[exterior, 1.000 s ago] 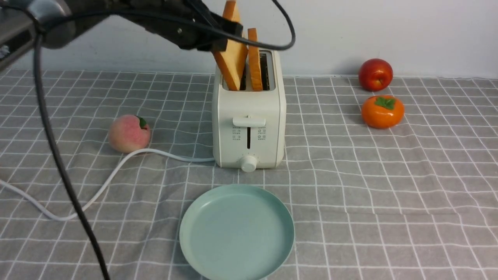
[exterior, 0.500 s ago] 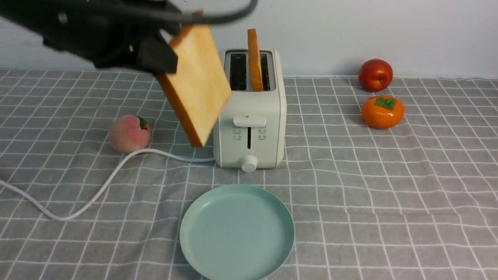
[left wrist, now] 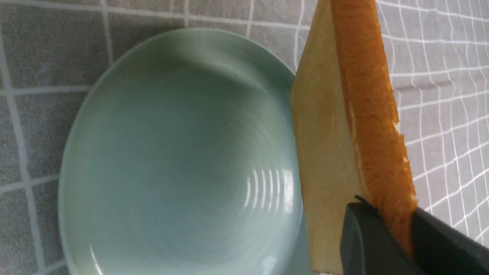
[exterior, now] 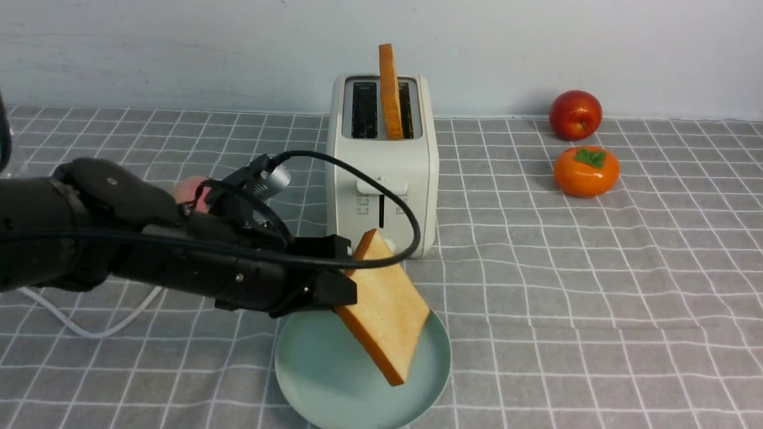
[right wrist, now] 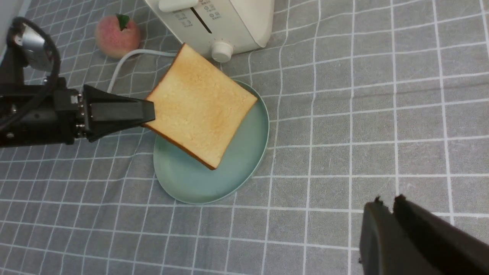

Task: Take toasted bread from bread machine on grey coffee table place on plate.
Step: 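Place the slice of bread on the plate with the left gripper, then grasp the toast slice in the toaster and pull it up out of the slot with the right gripper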

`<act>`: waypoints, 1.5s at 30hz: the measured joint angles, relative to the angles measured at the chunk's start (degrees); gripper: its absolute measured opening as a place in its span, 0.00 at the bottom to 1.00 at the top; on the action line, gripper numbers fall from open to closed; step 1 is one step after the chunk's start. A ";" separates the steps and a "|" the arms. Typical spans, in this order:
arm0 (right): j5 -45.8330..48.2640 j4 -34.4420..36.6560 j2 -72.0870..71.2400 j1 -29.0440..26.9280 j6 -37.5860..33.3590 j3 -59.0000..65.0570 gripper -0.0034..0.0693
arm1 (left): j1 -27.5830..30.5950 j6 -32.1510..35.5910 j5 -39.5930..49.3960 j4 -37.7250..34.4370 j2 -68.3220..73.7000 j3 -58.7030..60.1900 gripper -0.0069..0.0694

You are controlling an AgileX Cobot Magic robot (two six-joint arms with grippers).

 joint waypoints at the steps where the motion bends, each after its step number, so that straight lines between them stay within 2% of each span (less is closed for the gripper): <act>1: 0.00 0.00 0.00 0.00 0.00 0.00 0.12 | 0.00 0.06 -0.05 -0.20 0.20 0.00 0.23; 2: -0.05 0.00 0.00 0.00 0.00 0.00 0.13 | 0.00 0.66 -0.19 -0.38 1.70 0.00 0.29; 3: -0.06 0.00 0.00 0.00 0.00 0.00 0.13 | 0.00 0.75 -0.19 -0.38 1.87 0.00 0.30; 5: -0.79 0.00 0.00 0.00 0.00 0.00 0.13 | 0.00 1.02 -0.26 0.98 3.31 0.00 0.44; 6: -1.07 0.02 0.00 0.00 0.00 0.00 0.14 | 0.00 1.08 -0.34 1.54 3.38 0.00 0.47; 7: -2.96 0.31 0.00 0.00 0.00 -0.07 0.15 | 0.00 1.08 -0.76 5.81 3.44 0.02 0.56; 10: -4.69 0.44 0.60 0.00 0.03 -2.83 0.15 | 0.00 -1.25 -0.86 12.70 2.66 0.02 0.65; 14: -3.57 0.83 3.75 0.00 0.03 -9.63 0.16 | 0.00 -7.35 -0.41 22.56 -0.50 0.07 0.66; 17: -0.50 0.97 9.67 0.00 -0.10 -16.75 0.18 | 0.00 -16.87 1.05 34.47 -4.56 0.07 0.62; 18: -0.28 0.97 10.13 0.00 -0.12 -17.23 0.18 | 0.00 -17.59 1.37 35.28 -4.82 0.07 0.61; 19: 1.98 1.13 14.74 0.00 -0.80 -21.59 0.20 | 0.00 -24.59 2.94 42.64 -7.16 0.07 0.54; 20: 2.24 1.14 15.28 0.00 -0.88 -22.09 0.20 | 0.00 -25.40 3.49 43.46 -7.43 0.07 0.52; 23: 6.40 1.95 26.28 0.58 -1.41 -30.40 0.24 | 0.00 -38.85 8.67 57.36 -13.41 0.13 0.23; 25: 7.41 1.89 31.49 2.01 -1.34 -34.29 0.25 | 0.00 -43.01 9.88 62.42 -16.73 0.17 0.11; 27: 7.82 1.29 37.84 4.98 -0.58 -38.34 0.26 | 0.04 -46.73 10.20 66.58 -21.20 0.17 0.07; 31: 7.12 -2.52 49.85 12.51 1.85 -46.72 0.31 | 0.04 -49.24 10.55 68.39 -29.67 0.52 0.07; 35: 5.63 -12.13 64.39 19.52 5.72 -60.30 0.45 | 0.04 -49.98 10.43 67.47 -40.83 4.69 0.07; 37: 5.63 -16.02 70.94 21.75 6.74 -66.07 0.53 | 0.04 -50.04 10.43 66.56 -44.76 7.06 0.07; 38: 5.63 -16.42 70.94 21.95 6.74 -66.81 0.53 | 0.04 -50.04 10.49 66.56 -45.25 7.38 0.07; 40: 5.65 -20.27 80.70 24.31 7.17 -77.39 0.65 | 0.04 -50.04 10.72 65.04 -51.92 11.64 0.07; 41: 5.65 -20.68 82.01 24.63 7.19 -78.16 0.67 | 0.04 -50.04 10.77 64.93 -52.39 11.94 0.07; 42: 5.71 -21.88 87.09 25.67 7.24 -85.10 0.75 | 0.04 -50.23 11.13 64.15 -56.45 14.27 0.07; 43: 5.71 -22.03 87.71 25.79 7.24 -85.10 0.75 | 0.04 -50.28 11.13 64.15 -56.45 14.27 0.07; 45: 5.71 -23.24 93.70 26.77 7.24 -93.78 0.82 | 0.04 -50.75 12.20 64.15 -61.56 16.53 0.07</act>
